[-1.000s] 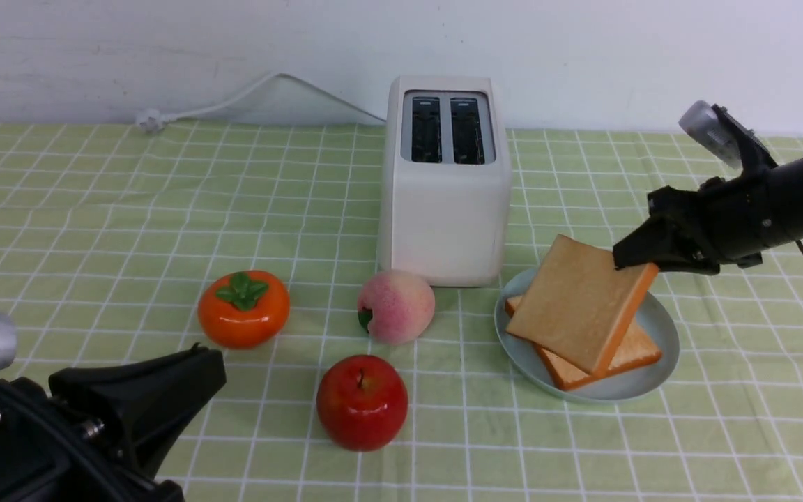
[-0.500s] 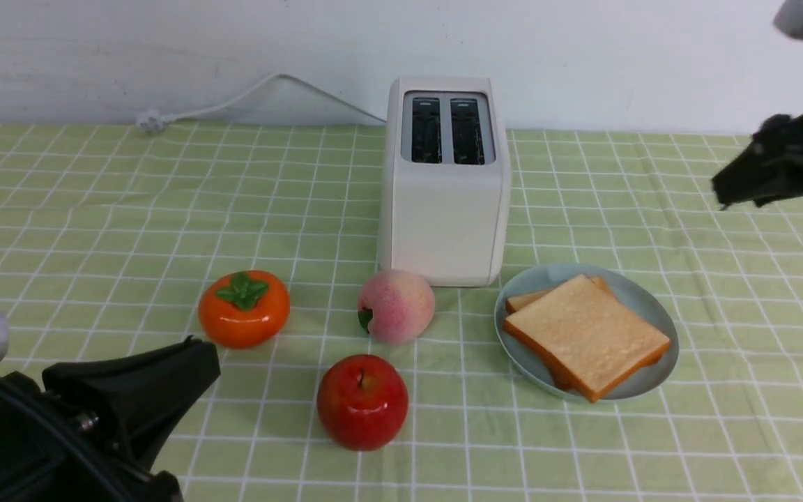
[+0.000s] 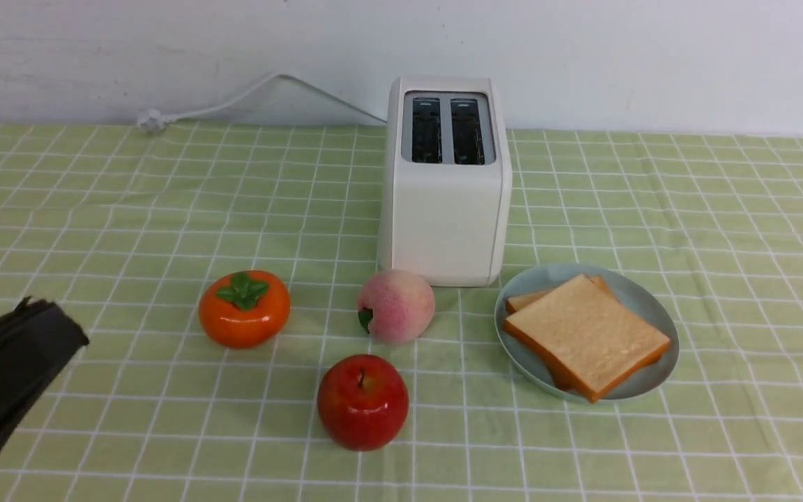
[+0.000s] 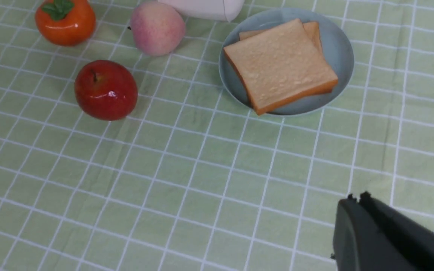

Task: Take toasted bread from bread machine on green coffee tablecloth place on plate.

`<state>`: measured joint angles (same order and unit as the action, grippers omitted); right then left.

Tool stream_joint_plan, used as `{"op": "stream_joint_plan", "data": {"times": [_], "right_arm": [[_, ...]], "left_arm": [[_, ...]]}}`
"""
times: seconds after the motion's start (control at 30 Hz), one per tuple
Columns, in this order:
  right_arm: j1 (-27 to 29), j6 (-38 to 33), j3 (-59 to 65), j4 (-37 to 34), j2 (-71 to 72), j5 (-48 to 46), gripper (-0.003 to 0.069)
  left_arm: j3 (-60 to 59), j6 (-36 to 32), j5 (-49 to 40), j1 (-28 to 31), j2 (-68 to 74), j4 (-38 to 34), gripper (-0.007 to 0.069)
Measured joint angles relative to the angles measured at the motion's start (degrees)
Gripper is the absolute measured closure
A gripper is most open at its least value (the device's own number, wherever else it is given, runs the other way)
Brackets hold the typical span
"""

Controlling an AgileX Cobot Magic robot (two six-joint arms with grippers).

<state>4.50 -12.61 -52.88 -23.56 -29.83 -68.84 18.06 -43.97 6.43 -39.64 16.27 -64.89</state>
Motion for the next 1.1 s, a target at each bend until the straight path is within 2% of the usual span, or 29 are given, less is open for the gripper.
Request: {"op": "stream_joint_plan", "data": {"times": [0.13, 0.3, 0.53, 0.7, 0.9, 1.03, 1.1], "right_arm": [[0.0, 3.0, 6.3, 1.1, 11.9, 1.1, 0.0662], [0.0, 8.7, 17.4, 3.2, 25.0, 9.2, 0.0661], [-1.3, 9.9, 27.2, 1.9, 26.0, 22.0, 0.0656], [-6.7, 10.0, 34.1, 1.9, 26.0, 30.0, 0.0652], [-11.2, 10.0, 37.8, 1.6, 26.0, 33.5, 0.0645], [-11.4, 10.0, 37.9, 1.4, 26.0, 33.8, 0.0641], [-11.4, 10.0, 37.9, 3.9, 26.0, 35.3, 0.0643]], "left_arm": [[-2.8, 0.0, -1.7, 0.0, -2.8, 0.0, 0.0628], [-7.7, 0.0, -2.5, 0.0, -4.1, 0.0, 0.0628], [-10.1, 0.0, -3.4, 0.0, -4.1, 0.0, 0.0627], [-10.2, 0.0, -3.4, 0.0, -4.1, 0.0, 0.0624], [-10.2, 0.0, -3.4, 0.0, -4.1, 0.0, 0.0620], [-10.2, 0.0, -3.4, 0.0, -4.1, 0.0, 0.0616], [-10.2, 0.0, -3.4, 0.0, -4.1, 0.0, 0.0613]]}}
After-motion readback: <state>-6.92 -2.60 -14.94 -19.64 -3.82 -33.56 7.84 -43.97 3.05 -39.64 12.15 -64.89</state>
